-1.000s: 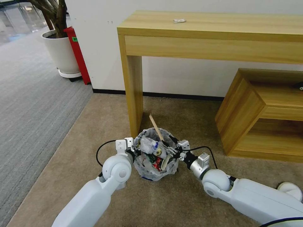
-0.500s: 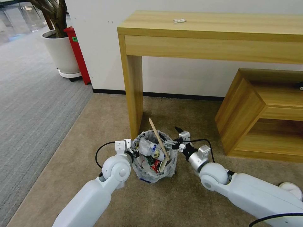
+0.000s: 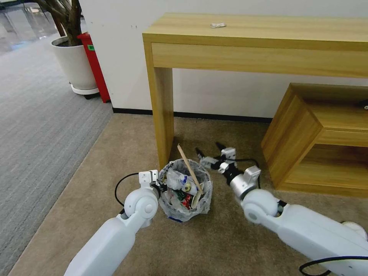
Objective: Pick up the trash bin and place the garbage on the floor into it.
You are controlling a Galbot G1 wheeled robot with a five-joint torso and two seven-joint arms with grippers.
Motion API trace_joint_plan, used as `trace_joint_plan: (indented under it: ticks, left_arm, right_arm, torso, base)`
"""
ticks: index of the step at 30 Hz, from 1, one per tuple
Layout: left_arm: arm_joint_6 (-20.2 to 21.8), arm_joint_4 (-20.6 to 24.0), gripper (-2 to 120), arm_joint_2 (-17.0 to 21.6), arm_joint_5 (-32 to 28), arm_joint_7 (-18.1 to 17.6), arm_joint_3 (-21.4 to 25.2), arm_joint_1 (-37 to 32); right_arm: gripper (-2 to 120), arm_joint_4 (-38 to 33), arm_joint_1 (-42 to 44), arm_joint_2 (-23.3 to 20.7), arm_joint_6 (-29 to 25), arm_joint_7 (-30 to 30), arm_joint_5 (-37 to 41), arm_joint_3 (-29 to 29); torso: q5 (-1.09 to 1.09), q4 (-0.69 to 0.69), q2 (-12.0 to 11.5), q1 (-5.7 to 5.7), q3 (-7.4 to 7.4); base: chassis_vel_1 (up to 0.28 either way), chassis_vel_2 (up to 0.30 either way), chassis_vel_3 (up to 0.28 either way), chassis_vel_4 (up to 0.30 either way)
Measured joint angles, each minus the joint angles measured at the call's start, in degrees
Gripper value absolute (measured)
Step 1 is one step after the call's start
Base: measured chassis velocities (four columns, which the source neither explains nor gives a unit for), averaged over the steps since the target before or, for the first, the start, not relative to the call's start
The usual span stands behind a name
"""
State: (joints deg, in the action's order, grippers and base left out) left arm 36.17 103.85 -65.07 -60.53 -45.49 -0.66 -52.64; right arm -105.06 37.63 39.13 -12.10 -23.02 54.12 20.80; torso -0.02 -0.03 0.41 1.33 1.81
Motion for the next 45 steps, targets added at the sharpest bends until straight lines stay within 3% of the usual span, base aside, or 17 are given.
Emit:
trace_joint_plan:
  ticks: [8,9,14,20,21,26,29,36,45]
  left_arm:
    - [-0.19,1.26,0,1.32,0.11,0.28,2.46,-1.94]
    - [-0.19,1.81,0,1.51,0.33,0.27,3.32,-2.75]
    - [-0.19,2.20,0,1.81,0.47,0.25,3.94,-3.27]
    - [-0.30,3.18,0,3.11,0.41,0.28,4.81,-3.79]
    - [-0.39,3.40,0,3.49,0.33,0.29,5.18,-3.99]
    - [-0.49,3.59,0,4.06,0.20,0.35,5.88,-4.33]
    - [-0.26,4.61,0,4.40,-2.51,-0.34,6.67,-4.61]
    - [0.12,6.01,0,4.64,-4.74,-1.59,6.74,-4.95]
    - [0.14,7.07,0,4.41,-4.19,-1.57,7.05,-6.26]
  right_arm:
    - [100,-0.20,8.29,-4.12,4.28,-8.15,0.41,-9.48]
    - [100,0.54,9.98,-4.14,4.38,-9.10,-0.24,-10.99]
    - [100,1.24,12.84,-4.24,4.27,-9.81,-1.38,-13.10]
    - [100,4.46,25.48,-4.69,1.42,-9.64,-7.42,-25.00]
    - [100,4.94,31.41,-3.27,0.77,-9.42,-9.17,-30.07]
    - [100,5.90,39.54,0.43,-0.25,-9.00,-12.04,-36.96]
    - [100,6.14,46.25,5.45,-1.22,-7.66,-16.03,-44.58]
    - [100,8.78,51.02,11.57,-1.88,-6.96,-22.55,-50.30]
    - [100,9.70,52.64,13.46,-2.18,-6.94,-24.72,-51.23]
  torso:
    - [0.00,-0.04,0.00,0.00,0.00]
    - [0.01,0.00,0.00,-0.01,0.00]
    - [0.03,0.03,0.00,-0.01,0.00]
    - [0.01,-0.01,0.00,0.00,0.00]
    - [0.00,-0.01,0.00,-0.01,0.00]
    - [0.04,-0.02,0.00,-0.01,0.00]
    - [0.01,0.00,0.01,-0.01,-0.01]
    - [0.02,0.00,0.01,-0.01,-0.01]
    - [0.00,-0.01,0.01,0.00,0.00]
  base:
    - [0.000,0.000,0.000,0.000]
    - [0.000,0.000,0.000,0.000]
    - [0.000,0.000,0.000,0.000]
    - [0.000,0.000,0.000,0.000]
    - [0.000,0.000,0.000,0.000]
    - [0.000,0.000,0.000,0.000]
    - [0.000,0.000,0.000,0.000]
    - [0.000,0.000,0.000,0.000]
    - [0.000,0.000,0.000,0.000]
